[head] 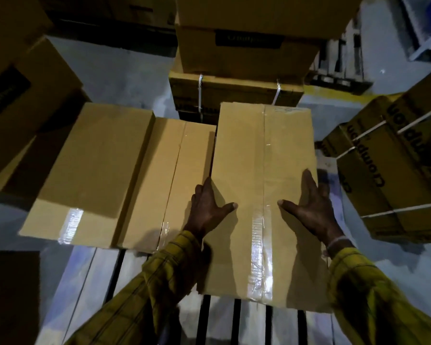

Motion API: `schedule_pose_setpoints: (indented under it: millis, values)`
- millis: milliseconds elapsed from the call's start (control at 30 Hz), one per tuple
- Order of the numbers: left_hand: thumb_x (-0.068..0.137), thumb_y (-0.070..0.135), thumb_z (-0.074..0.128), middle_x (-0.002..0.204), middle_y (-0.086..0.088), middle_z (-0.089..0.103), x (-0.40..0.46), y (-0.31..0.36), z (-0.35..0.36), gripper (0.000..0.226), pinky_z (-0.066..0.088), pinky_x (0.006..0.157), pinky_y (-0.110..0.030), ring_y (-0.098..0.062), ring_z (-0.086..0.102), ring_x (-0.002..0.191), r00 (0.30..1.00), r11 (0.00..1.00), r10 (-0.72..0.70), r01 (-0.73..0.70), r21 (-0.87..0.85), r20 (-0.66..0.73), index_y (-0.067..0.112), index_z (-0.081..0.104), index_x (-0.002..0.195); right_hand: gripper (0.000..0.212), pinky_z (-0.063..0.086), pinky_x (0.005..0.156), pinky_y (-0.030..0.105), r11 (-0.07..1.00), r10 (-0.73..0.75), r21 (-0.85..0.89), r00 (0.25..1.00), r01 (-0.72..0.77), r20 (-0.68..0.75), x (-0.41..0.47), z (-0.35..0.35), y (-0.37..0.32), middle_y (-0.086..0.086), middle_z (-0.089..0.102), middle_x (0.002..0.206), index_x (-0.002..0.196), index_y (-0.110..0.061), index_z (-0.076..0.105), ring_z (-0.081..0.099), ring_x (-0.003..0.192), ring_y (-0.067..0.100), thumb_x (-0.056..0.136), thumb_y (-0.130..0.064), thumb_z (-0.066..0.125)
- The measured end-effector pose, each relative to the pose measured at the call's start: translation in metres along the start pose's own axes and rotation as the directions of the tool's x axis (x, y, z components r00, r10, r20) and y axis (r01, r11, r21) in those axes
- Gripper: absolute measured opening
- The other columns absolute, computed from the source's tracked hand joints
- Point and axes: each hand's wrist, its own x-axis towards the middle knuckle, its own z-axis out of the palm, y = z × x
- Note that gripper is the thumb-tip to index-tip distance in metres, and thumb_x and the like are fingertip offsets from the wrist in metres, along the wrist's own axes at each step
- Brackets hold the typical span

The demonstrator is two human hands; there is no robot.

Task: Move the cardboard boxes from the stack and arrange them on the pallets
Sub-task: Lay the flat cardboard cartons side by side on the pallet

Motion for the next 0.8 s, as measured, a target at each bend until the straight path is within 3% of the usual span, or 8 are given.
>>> schedule_pose_setpoints:
  millis: [167, 333, 467, 567, 667, 733, 800]
  values:
    - [0.078, 0.052, 0.083, 0.146, -0.014, 0.039, 0.033, -0.037, 0.021, 0.113, 0.04, 0.113, -0.049, -0.036, 0.041, 0.135, 0.999, 0.999, -0.036, 0.036, 0.041, 0.001, 0.015, 0.016, 0.162, 0.122, 0.029, 0.122, 0.059, 0.999, 0.051, -0.008, 0.996, -0.05, 0.071, 0.037, 0.045, 0.026, 0.011, 0.011, 0.171, 0.162, -0.049, 0.001, 0.022, 0.153, 0.042, 0.071, -0.072, 0.08]
    - [0.082, 0.046, 0.082, 0.158, -0.016, 0.031, 0.072, -0.072, 0.025, 0.115, 0.033, 0.118, -0.046, -0.035, 0.032, 0.142, 0.991, 0.984, 0.022, -0.044, 0.175, 0.13, 0.008, 0.009, 0.162, 0.126, 0.023, 0.126, 0.052, 0.997, 0.072, 0.014, 0.985, -0.076, 0.156, 0.071, 0.084, 0.04, 0.008, -0.003, 0.173, 0.163, -0.044, -0.007, 0.013, 0.157, 0.037, 0.077, -0.059, 0.084]
    - [0.083, 0.037, 0.083, 0.17, -0.015, 0.005, 0.078, -0.108, 0.035, 0.121, 0.014, 0.128, -0.041, -0.033, 0.008, 0.156, 0.937, 0.932, 0.086, -0.196, 0.305, 0.339, 0.005, -0.004, 0.162, 0.131, 0.013, 0.126, 0.05, 0.993, 0.096, -0.091, 0.954, -0.072, 0.286, 0.07, 0.104, 0.054, 0.017, -0.02, 0.17, 0.162, -0.039, -0.017, -0.004, 0.157, 0.042, 0.079, -0.061, 0.081]
    - [0.076, 0.039, 0.089, 0.17, -0.015, -0.003, 0.062, -0.127, 0.04, 0.132, 0.009, 0.126, -0.038, -0.027, -0.005, 0.155, 0.926, 0.919, 0.095, -0.222, 0.326, 0.364, 0.016, -0.008, 0.162, 0.128, 0.006, 0.128, 0.052, 0.995, 0.06, -0.09, 0.953, -0.035, 0.296, 0.058, 0.101, 0.054, 0.016, -0.03, 0.167, 0.162, -0.039, -0.017, -0.015, 0.156, 0.041, 0.08, -0.064, 0.078]
    - [0.072, 0.051, 0.088, 0.168, -0.021, 0.011, 0.037, -0.146, 0.042, 0.122, 0.023, 0.124, -0.051, -0.033, 0.014, 0.151, 0.891, 0.853, 0.19, -0.357, 0.381, 0.412, 0.022, 0.012, 0.163, 0.133, 0.001, 0.127, 0.054, 0.99, 0.042, -0.138, 0.944, 0.003, 0.326, 0.031, 0.099, 0.053, 0.015, -0.041, 0.162, 0.162, -0.038, -0.017, -0.023, 0.154, 0.042, 0.076, -0.068, 0.079]
    - [0.065, 0.073, 0.077, 0.168, -0.024, -0.003, 0.012, -0.147, 0.04, 0.136, 0.03, 0.119, -0.057, -0.04, 0.022, 0.15, 0.877, 0.792, 0.152, -0.384, 0.475, 0.456, 0.023, -0.002, 0.164, 0.145, 0.002, 0.125, 0.057, 0.986, 0.026, -0.162, 0.927, 0.037, 0.374, 0.004, 0.101, 0.058, 0.01, -0.049, 0.157, 0.16, -0.042, -0.021, -0.023, 0.153, 0.043, 0.064, -0.075, 0.082]
    - [0.045, 0.09, 0.067, 0.166, -0.016, -0.024, -0.009, -0.148, 0.038, 0.158, 0.011, 0.119, -0.066, -0.04, -0.005, 0.155, 0.877, 0.742, 0.055, -0.356, 0.568, 0.477, 0.029, -0.024, 0.159, 0.156, 0.007, 0.123, 0.061, 0.978, 0.009, -0.195, 0.918, 0.075, 0.396, -0.025, 0.105, 0.066, 0.005, -0.056, 0.153, 0.156, -0.045, -0.027, -0.023, 0.153, 0.045, 0.053, -0.081, 0.083]
